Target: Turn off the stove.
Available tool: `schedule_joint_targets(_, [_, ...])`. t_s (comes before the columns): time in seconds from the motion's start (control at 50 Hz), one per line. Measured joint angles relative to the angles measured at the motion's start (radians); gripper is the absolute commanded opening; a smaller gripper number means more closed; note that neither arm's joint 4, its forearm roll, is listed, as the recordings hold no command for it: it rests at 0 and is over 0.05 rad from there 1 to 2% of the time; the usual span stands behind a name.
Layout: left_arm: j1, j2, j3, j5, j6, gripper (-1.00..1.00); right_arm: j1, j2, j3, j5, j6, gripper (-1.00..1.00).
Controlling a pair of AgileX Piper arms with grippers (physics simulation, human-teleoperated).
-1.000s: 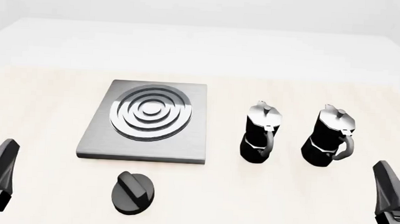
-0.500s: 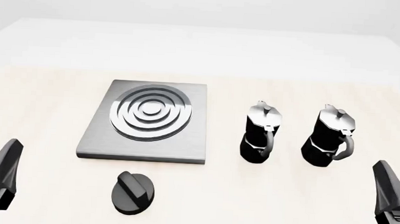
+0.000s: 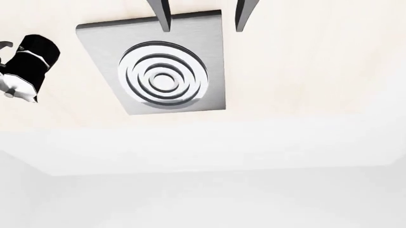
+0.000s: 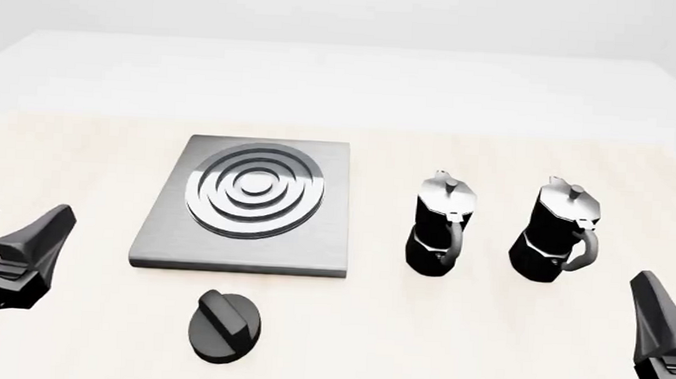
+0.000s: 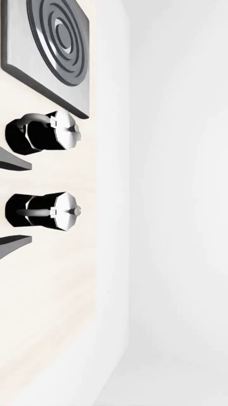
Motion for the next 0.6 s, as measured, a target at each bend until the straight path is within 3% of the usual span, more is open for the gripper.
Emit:
schedule_joint_targets(0.18, [-0.039,0.078,-0.075,0.104,0.015,1.00,0.000,0.001,0.000,-0.001,0.000,1.00])
schedule_joint_targets(0.6, [-0.114,0.235,-0.149,0.288,0.141,1.00,0.003,-0.002,0.000,0.001,-0.003,1.00])
